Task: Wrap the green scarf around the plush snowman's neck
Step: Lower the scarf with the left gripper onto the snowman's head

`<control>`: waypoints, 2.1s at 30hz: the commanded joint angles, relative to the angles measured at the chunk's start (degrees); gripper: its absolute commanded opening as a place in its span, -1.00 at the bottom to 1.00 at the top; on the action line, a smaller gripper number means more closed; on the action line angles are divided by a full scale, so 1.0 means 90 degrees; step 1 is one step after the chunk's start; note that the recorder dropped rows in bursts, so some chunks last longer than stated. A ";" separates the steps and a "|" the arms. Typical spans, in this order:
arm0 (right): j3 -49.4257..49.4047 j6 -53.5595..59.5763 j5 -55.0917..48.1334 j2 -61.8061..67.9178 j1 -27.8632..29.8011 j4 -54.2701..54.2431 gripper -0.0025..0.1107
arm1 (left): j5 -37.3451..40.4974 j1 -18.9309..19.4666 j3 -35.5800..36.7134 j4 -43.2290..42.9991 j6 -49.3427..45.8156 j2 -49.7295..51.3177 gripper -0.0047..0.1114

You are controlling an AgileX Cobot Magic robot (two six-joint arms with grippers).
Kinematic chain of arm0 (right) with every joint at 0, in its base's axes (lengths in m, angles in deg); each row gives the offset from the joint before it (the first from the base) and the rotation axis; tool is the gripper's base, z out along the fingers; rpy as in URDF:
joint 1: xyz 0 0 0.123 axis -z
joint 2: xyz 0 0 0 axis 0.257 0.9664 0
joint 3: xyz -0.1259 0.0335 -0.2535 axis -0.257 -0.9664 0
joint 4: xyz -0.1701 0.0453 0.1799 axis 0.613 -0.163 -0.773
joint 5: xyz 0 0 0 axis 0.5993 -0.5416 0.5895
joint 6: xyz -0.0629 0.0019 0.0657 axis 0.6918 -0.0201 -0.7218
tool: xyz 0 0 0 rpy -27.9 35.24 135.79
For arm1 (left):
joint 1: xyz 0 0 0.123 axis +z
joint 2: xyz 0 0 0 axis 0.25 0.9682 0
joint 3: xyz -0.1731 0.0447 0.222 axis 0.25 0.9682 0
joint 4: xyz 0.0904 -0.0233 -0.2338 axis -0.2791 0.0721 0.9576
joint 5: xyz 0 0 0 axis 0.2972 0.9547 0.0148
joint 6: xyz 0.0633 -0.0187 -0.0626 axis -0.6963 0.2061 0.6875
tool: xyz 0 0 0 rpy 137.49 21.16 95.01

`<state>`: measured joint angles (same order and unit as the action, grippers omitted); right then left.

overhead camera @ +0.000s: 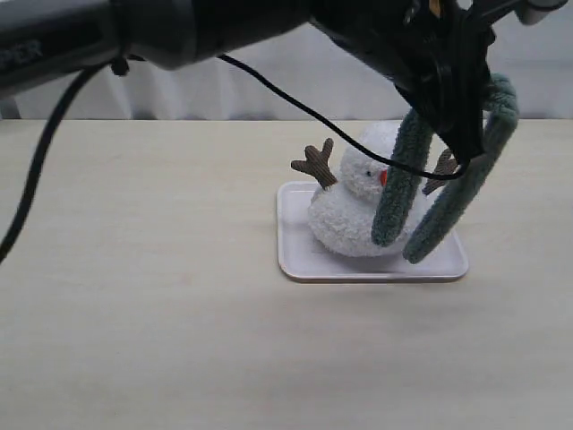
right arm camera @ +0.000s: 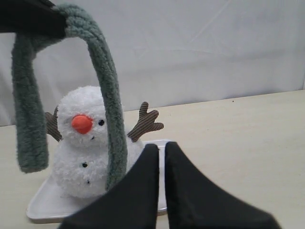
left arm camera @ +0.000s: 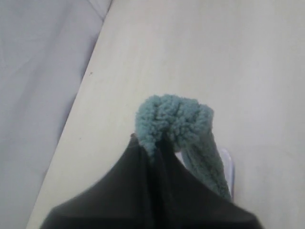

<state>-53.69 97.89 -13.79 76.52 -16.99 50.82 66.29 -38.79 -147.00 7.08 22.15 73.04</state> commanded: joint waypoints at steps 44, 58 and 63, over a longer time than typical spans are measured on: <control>-0.0009 0.0052 -0.0022 0.0011 0.0000 0.0041 -0.88 | -0.0156 0.0801 0.0000 -0.0622 0.2480 0.1360 -0.92; -0.0009 0.0052 -0.0022 0.0011 0.0000 0.0041 -0.88 | -0.0767 0.0801 0.0000 -0.0338 0.2458 0.1113 -0.92; -0.0009 0.0052 -0.0022 0.0011 0.0000 0.0041 -0.88 | -0.0570 0.0801 0.0000 -0.0338 0.2458 0.1167 -0.92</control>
<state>-53.69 97.89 -13.79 76.52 -16.99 50.82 60.51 -31.54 -147.00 3.41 43.97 83.46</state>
